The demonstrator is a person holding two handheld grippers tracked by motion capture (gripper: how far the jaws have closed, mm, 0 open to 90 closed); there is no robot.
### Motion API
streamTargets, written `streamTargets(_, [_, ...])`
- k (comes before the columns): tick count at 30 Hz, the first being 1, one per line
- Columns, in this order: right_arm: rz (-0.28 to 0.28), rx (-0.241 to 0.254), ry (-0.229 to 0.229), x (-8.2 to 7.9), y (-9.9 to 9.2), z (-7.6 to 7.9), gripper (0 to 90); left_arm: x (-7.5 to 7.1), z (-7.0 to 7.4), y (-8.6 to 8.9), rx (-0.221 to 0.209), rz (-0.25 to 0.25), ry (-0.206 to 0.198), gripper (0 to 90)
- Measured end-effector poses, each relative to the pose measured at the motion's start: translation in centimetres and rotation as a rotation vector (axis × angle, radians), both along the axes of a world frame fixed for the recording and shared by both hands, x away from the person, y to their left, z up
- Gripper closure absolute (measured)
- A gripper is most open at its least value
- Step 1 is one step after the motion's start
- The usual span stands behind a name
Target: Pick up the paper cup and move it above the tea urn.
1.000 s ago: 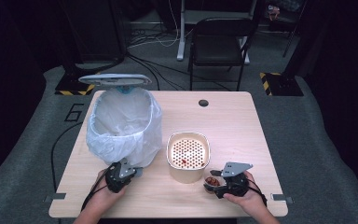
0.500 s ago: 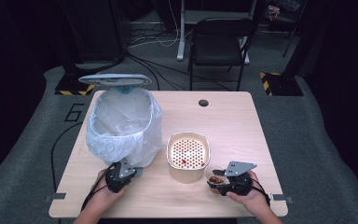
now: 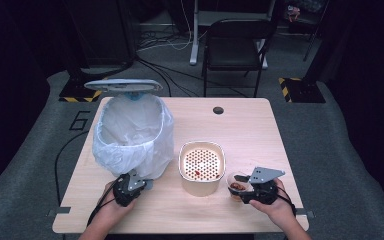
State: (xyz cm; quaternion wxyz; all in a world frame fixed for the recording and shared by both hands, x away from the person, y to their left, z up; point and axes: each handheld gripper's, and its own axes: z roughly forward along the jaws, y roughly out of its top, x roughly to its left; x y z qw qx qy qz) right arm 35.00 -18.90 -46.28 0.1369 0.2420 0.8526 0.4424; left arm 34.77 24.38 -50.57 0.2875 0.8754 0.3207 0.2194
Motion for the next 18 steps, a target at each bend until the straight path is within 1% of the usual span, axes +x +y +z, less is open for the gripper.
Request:
streamTargets(5, [-0.004, -0.009, -0.008, 0.6, -0.4, 0.8, 49.7, 0.0, 0.0, 0.0, 0.0, 0.0, 0.0, 90.0])
streamTargets(7, [0.009, -0.02, -0.016, 1.0, -0.5, 1.2, 49.7, 0.0, 0.0, 0.0, 0.001, 0.001, 0.0, 90.0])
streamTargets(10, [0.0, -0.03, -0.018, 1.6, -0.6, 2.0, 49.7, 0.0, 0.0, 0.0, 0.003, -0.003, 0.004, 90.0])
streamTargets(12, [0.004, -0.034, -0.022, 1.8, -0.6, 2.2, 49.7, 0.0, 0.0, 0.0, 0.001, 0.0, -0.001, 90.0])
streamTargets(13, [-0.002, -0.033, -0.023, 1.9, -0.6, 2.4, 49.7, 0.0, 0.0, 0.0, 0.001, 0.0, 0.0, 90.0])
streamTargets(14, [-0.004, -0.033, -0.031, 2.1, -0.7, 2.8, 49.7, 0.0, 0.0, 0.0, 0.0, 0.0, 0.0, 90.0])
streamTargets(17, [-0.008, -0.036, -0.04, 2.4, -0.7, 3.1, 49.6, 0.0, 0.0, 0.0, 0.0, -0.002, 0.001, 90.0])
streamTargets(18, [-0.015, -0.036, -0.05, 2.7, -0.7, 3.6, 49.6, 0.0, 0.0, 0.0, 0.0, -0.001, 0.001, 90.0])
